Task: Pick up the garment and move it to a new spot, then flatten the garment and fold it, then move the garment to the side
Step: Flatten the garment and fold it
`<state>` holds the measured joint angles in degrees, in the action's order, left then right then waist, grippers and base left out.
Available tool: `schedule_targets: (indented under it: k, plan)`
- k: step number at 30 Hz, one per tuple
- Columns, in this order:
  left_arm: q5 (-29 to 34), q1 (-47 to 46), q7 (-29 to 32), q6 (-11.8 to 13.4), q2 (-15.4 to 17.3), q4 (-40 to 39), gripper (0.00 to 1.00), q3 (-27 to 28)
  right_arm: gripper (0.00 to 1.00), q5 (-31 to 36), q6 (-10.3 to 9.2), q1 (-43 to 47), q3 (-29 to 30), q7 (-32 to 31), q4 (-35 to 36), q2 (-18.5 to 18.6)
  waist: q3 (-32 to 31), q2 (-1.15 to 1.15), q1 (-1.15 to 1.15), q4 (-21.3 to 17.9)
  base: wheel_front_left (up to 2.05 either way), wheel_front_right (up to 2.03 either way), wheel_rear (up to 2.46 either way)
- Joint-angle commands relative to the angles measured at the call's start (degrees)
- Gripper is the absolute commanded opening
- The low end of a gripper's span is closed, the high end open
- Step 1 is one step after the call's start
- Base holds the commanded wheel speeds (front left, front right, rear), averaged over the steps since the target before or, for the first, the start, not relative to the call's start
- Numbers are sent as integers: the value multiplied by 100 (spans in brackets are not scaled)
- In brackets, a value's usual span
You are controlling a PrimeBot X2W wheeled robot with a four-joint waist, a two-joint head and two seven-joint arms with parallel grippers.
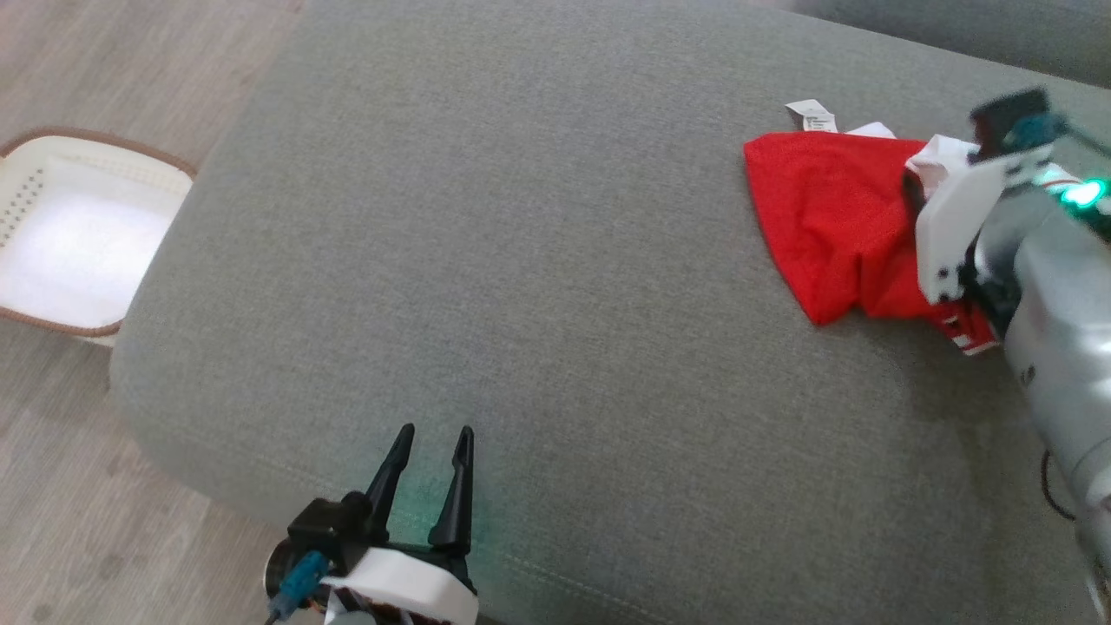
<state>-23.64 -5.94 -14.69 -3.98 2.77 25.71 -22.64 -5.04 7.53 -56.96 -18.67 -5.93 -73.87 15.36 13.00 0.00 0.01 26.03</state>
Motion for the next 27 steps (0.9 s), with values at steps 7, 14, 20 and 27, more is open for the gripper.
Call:
schedule_targets:
  k: [7, 14, 20, 27]
  plan:
    - [5, -270, -30, 3, 11, -219, 100, 154, 100, -33, -4, 87, -458, 159, 118, -18, 44, 0, -1, -246, 0, 0, 0]
    - [32, -306, -30, -25, 10, -291, 100, 124, 0, -55, -4, 21, -273, 625, 99, 24, 57, 0, -1, -357, 0, 0, 0]
    - [76, -270, -30, -24, 10, -327, 100, 179, 0, -91, -4, -53, -45, 1220, 132, -29, 32, 0, -1, -403, 0, 0, 0]
    - [159, -117, -30, -32, 10, -280, 100, 299, 0, -61, -4, -267, 205, 1983, 432, -293, -270, 0, -1, -512, 0, 0, 0]
